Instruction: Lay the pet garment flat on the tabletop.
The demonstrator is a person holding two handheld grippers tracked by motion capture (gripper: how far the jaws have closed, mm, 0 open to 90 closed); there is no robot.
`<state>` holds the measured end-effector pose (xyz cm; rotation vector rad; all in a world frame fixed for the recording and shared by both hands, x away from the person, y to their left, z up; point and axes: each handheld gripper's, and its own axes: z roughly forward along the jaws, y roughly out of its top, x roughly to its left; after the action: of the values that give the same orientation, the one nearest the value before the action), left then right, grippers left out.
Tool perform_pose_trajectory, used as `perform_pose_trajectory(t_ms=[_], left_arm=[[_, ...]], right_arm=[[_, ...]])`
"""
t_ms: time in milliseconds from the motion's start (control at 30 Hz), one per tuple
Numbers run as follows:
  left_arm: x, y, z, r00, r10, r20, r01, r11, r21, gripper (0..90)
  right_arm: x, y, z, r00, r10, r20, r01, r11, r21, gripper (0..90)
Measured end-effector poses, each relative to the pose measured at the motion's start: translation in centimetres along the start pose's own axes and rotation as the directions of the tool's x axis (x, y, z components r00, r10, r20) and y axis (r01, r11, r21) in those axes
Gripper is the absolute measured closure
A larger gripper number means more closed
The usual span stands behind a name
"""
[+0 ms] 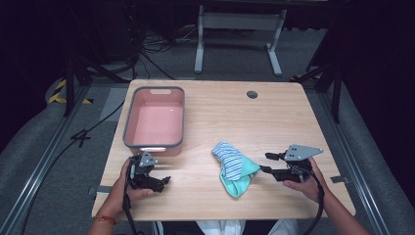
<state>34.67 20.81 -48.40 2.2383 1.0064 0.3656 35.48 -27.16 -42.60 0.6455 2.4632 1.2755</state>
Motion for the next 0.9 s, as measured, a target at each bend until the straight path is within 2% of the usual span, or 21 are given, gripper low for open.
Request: perform_pose_trajectory(t_ms=[100, 167, 300, 467, 633, 767, 900], left_arm=[[0.0, 0.0, 0.0, 1.0, 0.001, -0.001, -0.001, 1.0, -0.001, 1.0], [0.0, 0.0, 0.0, 1.0, 0.0, -0.001, 0.0, 1.0, -0.001, 1.0], [0.0, 0.0, 0.0, 1.0, 0.0, -0.002, 0.0, 1.0, -0.003, 1.0], [0.0, 0.0, 0.0, 1.0, 0.001, -0.001, -0.001, 1.0, -0.001, 1.1], [0.0, 0.0, 0.0, 1.0, 0.0, -0.002, 0.0, 1.0, -0.003, 1.0], [0.0, 0.0, 0.0, 1.0, 0.001, -0.002, -0.001, 1.0, -0.003, 1.1], [0.0, 0.0, 0.0, 1.0, 0.0, -0.003, 0.0, 1.0, -0.003, 1.2]], right_arm=[[0.7, 0.8, 0.8, 0.9987, -0.031, -0.04, 0.032, 0.999, 0.02, 51.5], [1.0, 1.0, 1.4, 0.9975, -0.035, -0.061, 0.036, 0.999, 0.023, 52.9], [1.9, 1.2, 2.3, 0.9933, -0.079, -0.084, 0.083, 0.996, 0.041, 54.0], [2.6, 1.8, 2.8, 0.9904, -0.091, -0.105, 0.095, 0.995, 0.038, 55.7], [3.9, 2.3, 4.2, 0.9807, -0.135, -0.142, 0.144, 0.988, 0.06, 56.8], [4.4, 2.5, 5.0, 0.9769, -0.151, -0.151, 0.164, 0.984, 0.074, 57.2], [5.3, 2.7, 6.2, 0.9693, -0.18, -0.167, 0.198, 0.976, 0.095, 57.0]])
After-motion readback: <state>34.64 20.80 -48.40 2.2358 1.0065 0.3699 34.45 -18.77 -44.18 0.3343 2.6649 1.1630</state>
